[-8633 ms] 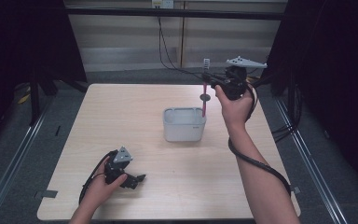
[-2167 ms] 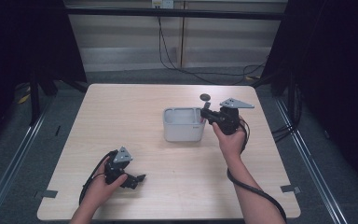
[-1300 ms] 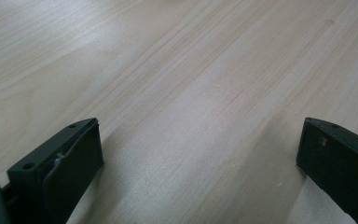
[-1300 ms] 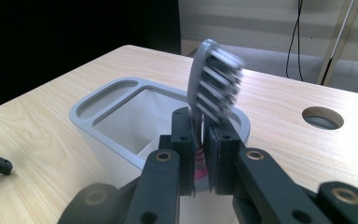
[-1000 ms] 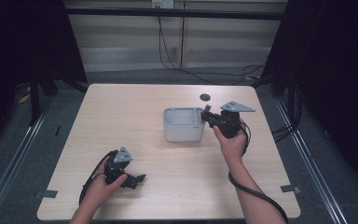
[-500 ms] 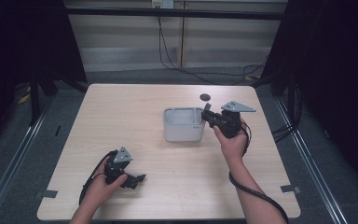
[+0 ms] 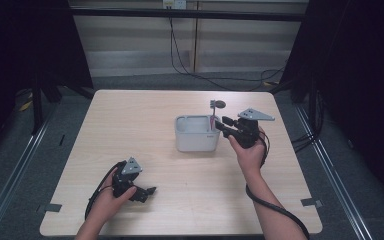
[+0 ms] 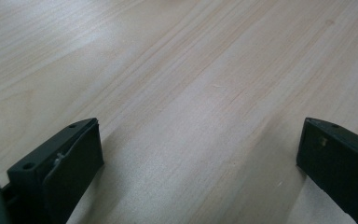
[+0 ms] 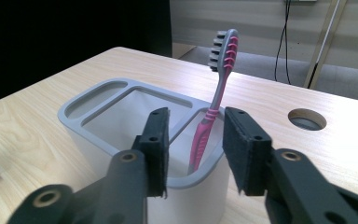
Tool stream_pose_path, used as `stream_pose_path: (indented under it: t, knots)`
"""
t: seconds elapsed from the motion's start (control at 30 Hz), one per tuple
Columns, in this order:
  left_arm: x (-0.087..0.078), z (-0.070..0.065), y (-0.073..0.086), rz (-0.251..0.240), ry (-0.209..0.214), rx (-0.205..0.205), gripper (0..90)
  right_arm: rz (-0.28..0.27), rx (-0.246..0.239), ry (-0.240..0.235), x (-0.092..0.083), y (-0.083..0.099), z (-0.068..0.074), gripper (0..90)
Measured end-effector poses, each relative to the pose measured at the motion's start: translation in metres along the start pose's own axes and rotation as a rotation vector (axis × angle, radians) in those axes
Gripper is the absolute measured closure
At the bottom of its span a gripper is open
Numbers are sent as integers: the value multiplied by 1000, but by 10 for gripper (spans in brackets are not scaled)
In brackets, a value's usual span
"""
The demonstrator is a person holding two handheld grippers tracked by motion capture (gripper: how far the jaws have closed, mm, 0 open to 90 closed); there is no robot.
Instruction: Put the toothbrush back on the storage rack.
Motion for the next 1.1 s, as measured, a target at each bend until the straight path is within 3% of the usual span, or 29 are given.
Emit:
stream_pose_path:
  t: [0.17, 0.53, 1.0, 1.1]
  knots:
    - [0, 0, 0, 0, 0, 0, 0, -3, 6, 13, -1, 0, -2, 473]
    - [0, 0, 0, 0, 0, 0, 0, 9, 5, 28, -3, -2, -4, 363]
    - [0, 0, 0, 0, 0, 0, 0, 34, 19, 31, -9, -2, -11, 298]
    - [0, 0, 0, 0, 0, 0, 0, 63, 32, 16, -9, -1, -13, 287]
Point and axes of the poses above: each handheld gripper's, and its own axes: x roughly forward along the jaws, y roughly out of its underside, z roughly to its left, the point moved 1 cm from there along x, roughly forward along the jaws, and after that the axes turned 7 degrees about x, right-handed, at the moved point
